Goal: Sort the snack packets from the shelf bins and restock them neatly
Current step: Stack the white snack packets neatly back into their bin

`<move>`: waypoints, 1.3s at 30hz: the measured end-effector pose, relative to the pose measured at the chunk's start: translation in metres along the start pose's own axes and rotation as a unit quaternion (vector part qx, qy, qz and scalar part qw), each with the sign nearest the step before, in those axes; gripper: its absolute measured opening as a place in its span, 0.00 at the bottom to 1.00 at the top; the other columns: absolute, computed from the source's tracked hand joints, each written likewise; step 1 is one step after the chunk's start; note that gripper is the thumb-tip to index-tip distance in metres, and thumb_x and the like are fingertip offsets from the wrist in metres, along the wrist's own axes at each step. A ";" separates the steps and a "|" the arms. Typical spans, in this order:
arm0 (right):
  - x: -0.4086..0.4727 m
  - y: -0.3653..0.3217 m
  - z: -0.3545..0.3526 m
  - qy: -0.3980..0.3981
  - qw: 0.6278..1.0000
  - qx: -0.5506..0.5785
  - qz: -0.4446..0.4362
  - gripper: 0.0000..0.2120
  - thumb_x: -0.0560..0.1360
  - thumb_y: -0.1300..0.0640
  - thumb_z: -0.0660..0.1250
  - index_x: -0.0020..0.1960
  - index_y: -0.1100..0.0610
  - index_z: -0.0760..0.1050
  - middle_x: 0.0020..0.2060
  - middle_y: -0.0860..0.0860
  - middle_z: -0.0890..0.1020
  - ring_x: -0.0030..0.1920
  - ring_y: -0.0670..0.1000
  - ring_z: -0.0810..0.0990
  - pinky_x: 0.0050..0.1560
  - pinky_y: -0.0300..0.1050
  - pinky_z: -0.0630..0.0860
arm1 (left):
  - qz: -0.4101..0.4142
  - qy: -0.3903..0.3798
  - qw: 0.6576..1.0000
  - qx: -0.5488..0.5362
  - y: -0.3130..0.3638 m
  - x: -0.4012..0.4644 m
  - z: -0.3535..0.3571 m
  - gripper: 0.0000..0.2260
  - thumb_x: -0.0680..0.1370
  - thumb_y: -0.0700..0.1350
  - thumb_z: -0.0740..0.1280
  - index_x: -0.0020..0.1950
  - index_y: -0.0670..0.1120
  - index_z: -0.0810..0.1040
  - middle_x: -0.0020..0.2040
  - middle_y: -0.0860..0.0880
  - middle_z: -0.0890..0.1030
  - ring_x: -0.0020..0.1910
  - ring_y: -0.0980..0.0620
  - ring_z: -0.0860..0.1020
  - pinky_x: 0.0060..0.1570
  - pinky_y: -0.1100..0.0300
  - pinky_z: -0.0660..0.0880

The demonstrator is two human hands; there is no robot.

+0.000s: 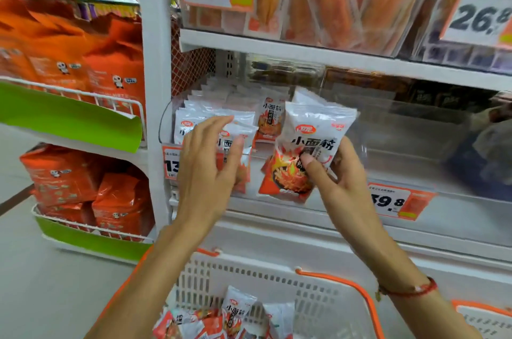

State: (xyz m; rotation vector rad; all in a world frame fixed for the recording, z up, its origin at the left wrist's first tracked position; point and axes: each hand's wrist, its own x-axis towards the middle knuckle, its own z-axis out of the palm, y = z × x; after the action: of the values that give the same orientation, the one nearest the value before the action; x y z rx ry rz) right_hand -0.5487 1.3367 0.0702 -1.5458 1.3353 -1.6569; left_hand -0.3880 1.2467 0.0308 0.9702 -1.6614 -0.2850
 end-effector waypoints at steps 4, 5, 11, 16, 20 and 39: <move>0.056 0.001 -0.002 0.046 0.997 -0.013 0.064 0.09 0.78 0.66 0.63 0.58 0.59 0.72 0.47 0.50 0.81 0.41 0.40 0.79 0.40 0.31 0.76 | 0.066 -0.094 0.969 0.220 -0.034 0.036 0.011 0.27 0.80 0.57 0.48 0.73 0.46 0.68 0.72 0.47 0.70 0.72 0.47 0.66 0.71 0.54 0.60; 0.072 0.006 -0.003 0.030 0.992 0.005 0.124 0.07 0.79 0.66 0.63 0.56 0.60 0.74 0.44 0.52 0.80 0.38 0.44 0.79 0.37 0.34 0.76 | 0.071 -0.113 0.960 0.244 -0.040 0.039 0.015 0.28 0.80 0.58 0.48 0.74 0.45 0.68 0.72 0.46 0.70 0.72 0.46 0.66 0.71 0.52 0.61; 0.166 0.048 0.000 -0.003 0.951 -0.037 0.307 0.06 0.78 0.61 0.65 0.53 0.60 0.74 0.36 0.55 0.79 0.30 0.48 0.77 0.32 0.41 0.76 | 0.086 -0.088 0.953 0.277 -0.051 0.042 0.025 0.24 0.79 0.56 0.53 0.69 0.45 0.73 0.69 0.47 0.74 0.68 0.47 0.72 0.66 0.51 0.70; 0.204 0.087 0.016 -0.023 0.958 -0.130 0.255 0.16 0.78 0.64 0.65 0.66 0.65 0.72 0.62 0.60 0.77 0.57 0.55 0.78 0.50 0.43 0.76 | 0.072 -0.089 0.949 0.293 -0.052 0.040 0.025 0.26 0.80 0.59 0.48 0.72 0.49 0.70 0.71 0.51 0.71 0.71 0.50 0.69 0.66 0.52 0.68; 0.215 0.113 0.023 -0.046 0.934 -0.290 0.205 0.18 0.73 0.62 0.72 0.61 0.60 0.76 0.59 0.58 0.80 0.57 0.54 0.79 0.50 0.44 0.77 | 0.069 -0.090 0.947 0.300 -0.052 0.039 0.025 0.26 0.80 0.60 0.48 0.71 0.49 0.70 0.71 0.51 0.71 0.71 0.50 0.69 0.65 0.51 0.68; 0.214 0.114 0.019 0.010 0.929 -0.367 0.037 0.43 0.68 0.49 0.76 0.76 0.45 0.55 0.71 0.56 0.65 0.68 0.58 0.69 0.61 0.53 0.74 | 0.061 -0.083 0.943 0.315 -0.049 0.036 0.026 0.27 0.80 0.60 0.47 0.74 0.50 0.68 0.73 0.52 0.69 0.72 0.51 0.66 0.68 0.53 0.63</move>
State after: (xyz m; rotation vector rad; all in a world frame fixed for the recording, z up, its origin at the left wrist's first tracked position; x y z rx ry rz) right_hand -0.6080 1.1009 0.0614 -1.8247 2.1512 -1.1706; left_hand -0.3900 1.1824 0.0156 1.3291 -2.0095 0.2818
